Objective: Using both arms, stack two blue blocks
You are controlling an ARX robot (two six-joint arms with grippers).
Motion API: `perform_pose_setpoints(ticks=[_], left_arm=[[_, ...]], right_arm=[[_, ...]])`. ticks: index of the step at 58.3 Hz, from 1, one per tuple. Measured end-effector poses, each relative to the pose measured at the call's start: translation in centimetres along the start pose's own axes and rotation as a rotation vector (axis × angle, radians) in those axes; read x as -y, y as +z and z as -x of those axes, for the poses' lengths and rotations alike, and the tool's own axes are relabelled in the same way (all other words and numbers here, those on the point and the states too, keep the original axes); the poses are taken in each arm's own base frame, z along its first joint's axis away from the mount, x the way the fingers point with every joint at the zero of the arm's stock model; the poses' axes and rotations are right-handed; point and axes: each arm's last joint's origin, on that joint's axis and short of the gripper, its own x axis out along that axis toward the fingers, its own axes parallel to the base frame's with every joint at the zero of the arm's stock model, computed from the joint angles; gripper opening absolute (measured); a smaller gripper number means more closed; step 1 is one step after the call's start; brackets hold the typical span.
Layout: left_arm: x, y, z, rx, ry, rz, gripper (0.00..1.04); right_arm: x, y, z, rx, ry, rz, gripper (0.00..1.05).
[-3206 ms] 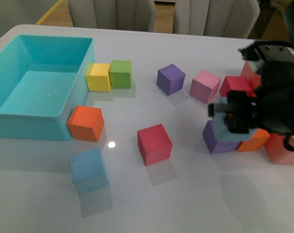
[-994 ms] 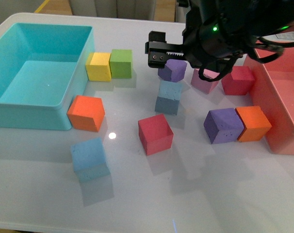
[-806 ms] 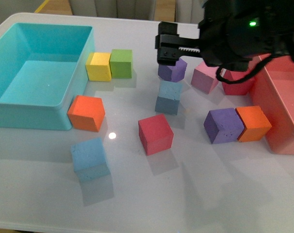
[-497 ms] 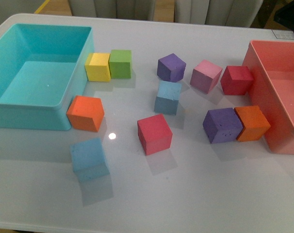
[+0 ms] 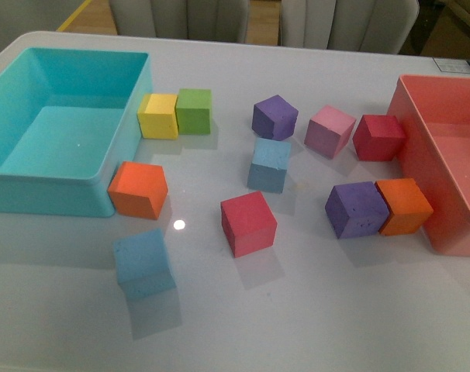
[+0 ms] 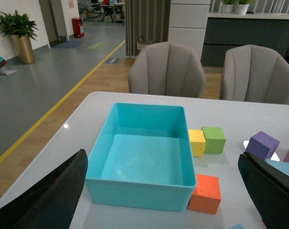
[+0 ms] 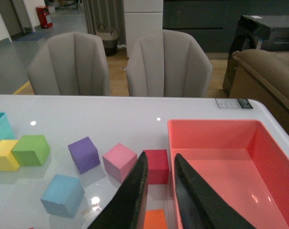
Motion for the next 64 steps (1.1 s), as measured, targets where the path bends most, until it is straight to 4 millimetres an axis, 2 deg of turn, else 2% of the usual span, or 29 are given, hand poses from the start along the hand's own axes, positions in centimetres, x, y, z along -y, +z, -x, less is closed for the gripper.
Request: perform_pose_setpoints(ticks=[14,36,64], left_arm=[[0.0,0.0,0.0,0.000,0.000,0.000,0.96],[0.0,0.0,0.0,0.000,0.000,0.000,0.96],[0.0,0.0,0.0,0.000,0.000,0.000,0.96]], right_arm=[[1.5,-1.4,2.4,-0.009,-0.010,0.000,0.02],[1.5,-0.8,4.7,0.012,-0.005,0.000,0.02],[1.5,-0.3,6.6,0.029,-0.005,0.000,0.02]])
